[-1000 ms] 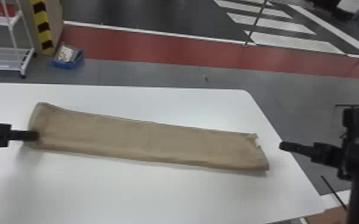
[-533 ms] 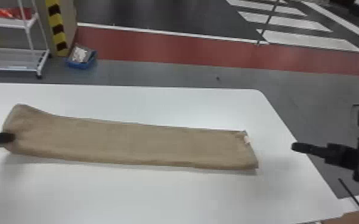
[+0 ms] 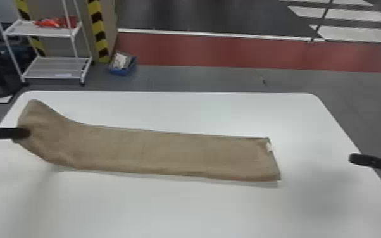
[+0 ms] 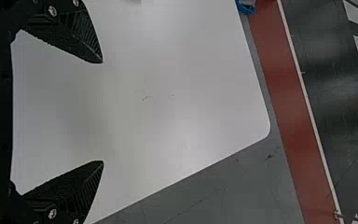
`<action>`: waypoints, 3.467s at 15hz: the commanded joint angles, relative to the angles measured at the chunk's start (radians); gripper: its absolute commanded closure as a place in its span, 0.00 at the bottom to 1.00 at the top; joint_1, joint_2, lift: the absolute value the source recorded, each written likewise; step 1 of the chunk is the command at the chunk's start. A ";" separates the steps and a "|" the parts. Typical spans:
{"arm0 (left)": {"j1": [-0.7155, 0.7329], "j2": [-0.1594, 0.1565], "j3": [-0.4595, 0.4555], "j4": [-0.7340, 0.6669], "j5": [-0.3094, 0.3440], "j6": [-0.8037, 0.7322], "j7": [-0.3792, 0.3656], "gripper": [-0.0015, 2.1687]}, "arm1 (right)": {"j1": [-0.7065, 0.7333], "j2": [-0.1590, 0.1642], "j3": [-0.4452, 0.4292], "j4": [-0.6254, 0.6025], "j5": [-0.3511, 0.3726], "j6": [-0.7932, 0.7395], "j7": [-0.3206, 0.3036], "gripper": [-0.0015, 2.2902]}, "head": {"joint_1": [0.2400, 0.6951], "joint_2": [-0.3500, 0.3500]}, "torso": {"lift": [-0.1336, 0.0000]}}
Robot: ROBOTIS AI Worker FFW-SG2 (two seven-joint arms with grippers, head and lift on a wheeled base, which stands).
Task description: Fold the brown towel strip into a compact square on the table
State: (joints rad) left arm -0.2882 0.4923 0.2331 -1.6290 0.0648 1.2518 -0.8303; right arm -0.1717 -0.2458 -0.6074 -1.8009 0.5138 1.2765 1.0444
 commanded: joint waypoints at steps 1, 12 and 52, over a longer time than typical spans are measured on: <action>0.004 -0.072 -0.011 -0.175 0.000 0.214 -0.007 0.99 | 0.008 0.003 -0.008 0.003 -0.003 -0.010 0.000 0.05 | 1.00 0.33 | 0.07; -0.074 -0.434 -0.321 -0.359 -0.106 0.319 0.103 0.99 | 0.064 0.000 -0.045 0.003 -0.034 -0.062 0.000 0.05 | 1.00 0.00 | 0.07; 0.245 -0.264 0.017 -0.210 0.165 -0.252 0.214 0.02 | 0.009 0.247 0.571 -0.164 -0.167 0.054 -0.244 0.10 | 1.00 0.62 | 0.07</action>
State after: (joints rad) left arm -0.0471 0.2328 0.2502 -1.8422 0.2266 1.0041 -0.6163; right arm -0.1545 -0.0031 -0.0574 -1.9870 0.3555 1.3749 0.8008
